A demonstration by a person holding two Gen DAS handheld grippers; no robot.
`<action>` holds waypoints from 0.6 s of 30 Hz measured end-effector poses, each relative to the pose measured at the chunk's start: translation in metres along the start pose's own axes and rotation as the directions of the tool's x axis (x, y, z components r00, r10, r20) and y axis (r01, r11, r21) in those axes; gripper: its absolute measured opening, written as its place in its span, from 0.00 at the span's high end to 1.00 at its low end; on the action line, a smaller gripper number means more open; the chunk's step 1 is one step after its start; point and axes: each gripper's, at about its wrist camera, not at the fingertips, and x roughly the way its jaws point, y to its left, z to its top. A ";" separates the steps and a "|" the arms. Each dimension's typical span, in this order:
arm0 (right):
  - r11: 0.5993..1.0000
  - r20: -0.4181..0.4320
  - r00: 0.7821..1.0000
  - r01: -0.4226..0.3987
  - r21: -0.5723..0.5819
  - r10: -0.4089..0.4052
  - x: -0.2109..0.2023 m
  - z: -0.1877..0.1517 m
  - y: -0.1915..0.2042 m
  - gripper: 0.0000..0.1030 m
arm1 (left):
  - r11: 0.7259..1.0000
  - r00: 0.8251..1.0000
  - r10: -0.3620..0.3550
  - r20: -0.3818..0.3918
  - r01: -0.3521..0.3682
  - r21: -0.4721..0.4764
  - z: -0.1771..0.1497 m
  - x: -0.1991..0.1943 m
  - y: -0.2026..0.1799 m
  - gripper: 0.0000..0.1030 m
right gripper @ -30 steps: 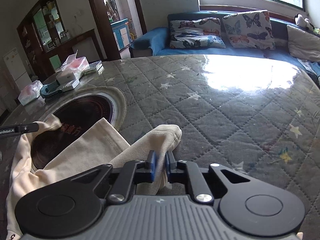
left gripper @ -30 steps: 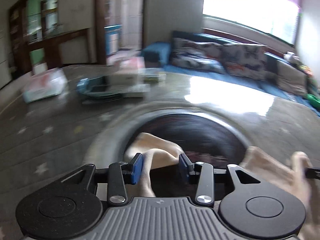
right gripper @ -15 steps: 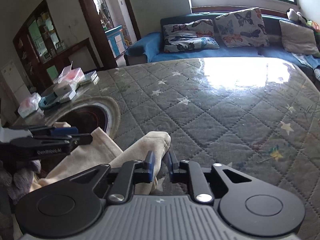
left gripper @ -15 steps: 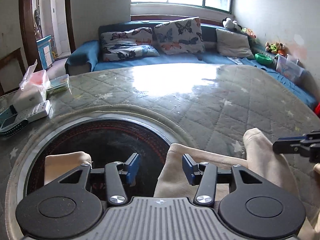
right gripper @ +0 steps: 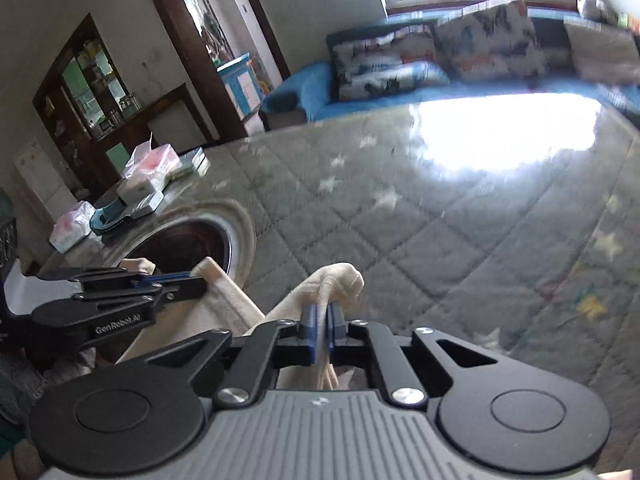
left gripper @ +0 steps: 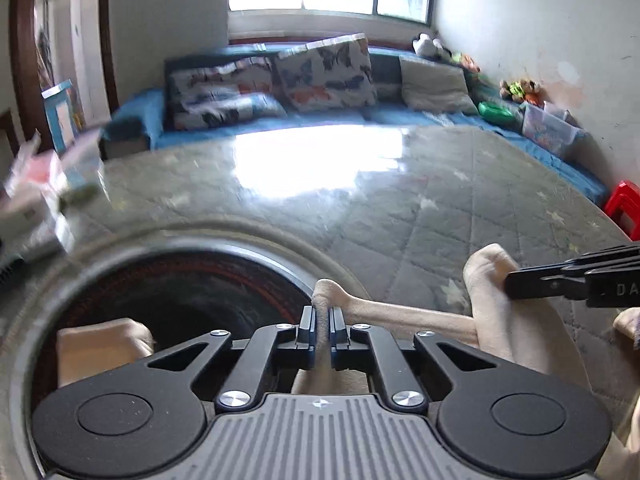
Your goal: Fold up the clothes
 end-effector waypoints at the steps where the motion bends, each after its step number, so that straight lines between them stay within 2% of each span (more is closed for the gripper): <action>1: 1.000 0.007 1.000 0.021 -0.005 -0.021 -0.001 0.000 0.000 0.96 | 1.000 0.999 0.024 0.024 -0.024 -0.001 0.001 -0.004 0.002 0.94; 4: 0.996 0.030 0.996 0.084 -0.019 -0.083 -0.003 0.002 -0.001 0.96 | 0.995 0.993 0.097 0.070 -0.094 -0.042 0.006 -0.011 0.013 0.94; 6: 0.992 0.045 0.991 0.126 -0.028 -0.124 -0.005 0.002 -0.001 0.96 | 0.988 0.990 0.126 0.065 -0.120 -0.095 0.010 -0.009 0.025 0.93; 8: 0.985 0.061 0.984 0.168 -0.036 -0.165 -0.006 0.003 -0.001 0.95 | 0.984 0.993 0.115 0.033 -0.110 -0.138 0.010 -0.005 0.037 0.90; 9: 0.981 0.069 0.980 0.188 -0.039 -0.185 -0.007 0.003 -0.001 0.91 | 0.983 0.994 0.112 0.021 -0.107 -0.151 0.009 -0.004 0.041 0.90; 12: 0.973 0.078 0.972 0.226 -0.055 -0.222 -0.008 0.002 0.000 0.90 | 0.985 0.994 0.111 0.011 -0.108 -0.134 0.001 -0.010 0.042 0.90; 13: 0.972 0.078 0.972 0.226 -0.063 -0.220 -0.009 0.001 0.003 0.89 | 0.986 0.994 0.110 0.008 -0.109 -0.128 -0.001 -0.011 0.043 0.85; 14: 0.972 0.078 0.974 0.220 -0.077 -0.214 -0.010 -0.001 0.006 0.87 | 0.987 0.994 0.111 0.006 -0.109 -0.121 -0.004 -0.014 0.042 0.77; 15: 0.973 0.077 0.976 0.209 -0.101 -0.202 -0.011 -0.003 0.012 0.79 | 0.988 0.994 0.112 0.010 -0.110 -0.109 -0.007 -0.017 0.039 0.72; 17: 0.976 0.064 0.981 0.187 -0.108 -0.181 -0.010 -0.005 0.019 0.62 | 0.991 0.994 0.107 0.015 -0.106 -0.088 -0.009 -0.021 0.033 0.55; 18: 0.979 0.055 0.984 0.176 -0.104 -0.171 -0.009 -0.006 0.020 0.62 | 0.992 0.995 0.102 0.017 -0.101 -0.082 -0.009 -0.022 0.030 0.54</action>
